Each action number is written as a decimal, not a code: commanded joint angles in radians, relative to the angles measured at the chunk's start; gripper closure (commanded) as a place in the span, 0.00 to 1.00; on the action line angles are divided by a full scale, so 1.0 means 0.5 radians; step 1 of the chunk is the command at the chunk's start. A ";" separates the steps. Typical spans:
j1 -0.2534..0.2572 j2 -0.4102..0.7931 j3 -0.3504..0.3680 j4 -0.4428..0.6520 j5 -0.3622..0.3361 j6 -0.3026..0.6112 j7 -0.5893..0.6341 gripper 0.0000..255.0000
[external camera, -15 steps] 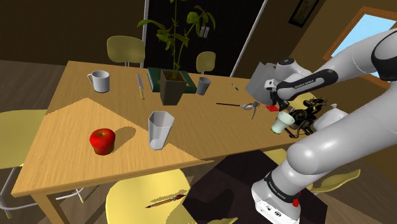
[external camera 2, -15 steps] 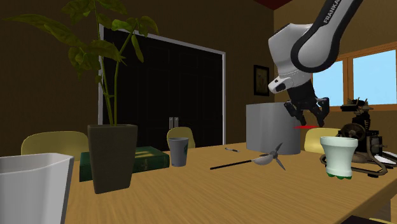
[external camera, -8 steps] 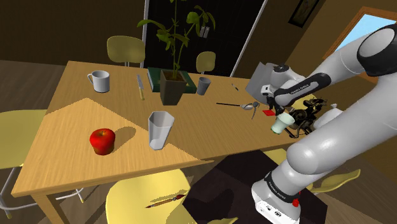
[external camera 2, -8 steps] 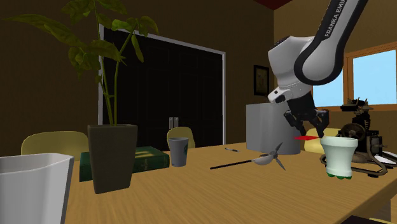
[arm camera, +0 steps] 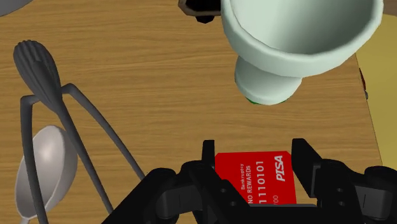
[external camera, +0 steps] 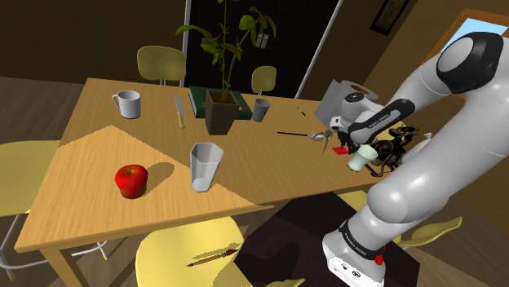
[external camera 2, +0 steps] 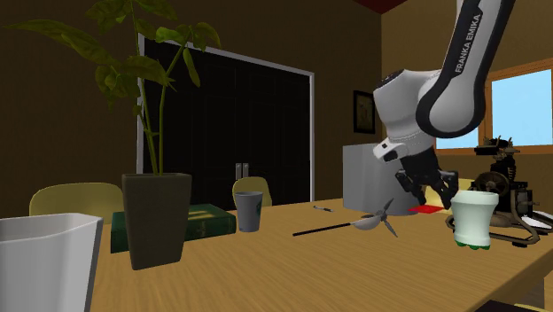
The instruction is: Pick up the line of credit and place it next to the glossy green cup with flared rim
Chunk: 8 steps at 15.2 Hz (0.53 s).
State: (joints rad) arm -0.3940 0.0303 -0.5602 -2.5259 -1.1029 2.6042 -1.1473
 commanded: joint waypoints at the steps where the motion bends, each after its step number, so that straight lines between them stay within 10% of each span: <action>1: -0.006 0.061 -0.006 0.003 -0.040 0.053 0.057 1.00; 8: -0.018 0.299 -0.021 0.045 -0.182 0.224 0.276 1.00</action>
State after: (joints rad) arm -0.4028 0.1632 -0.5701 -2.5067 -1.1840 2.7050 -1.0260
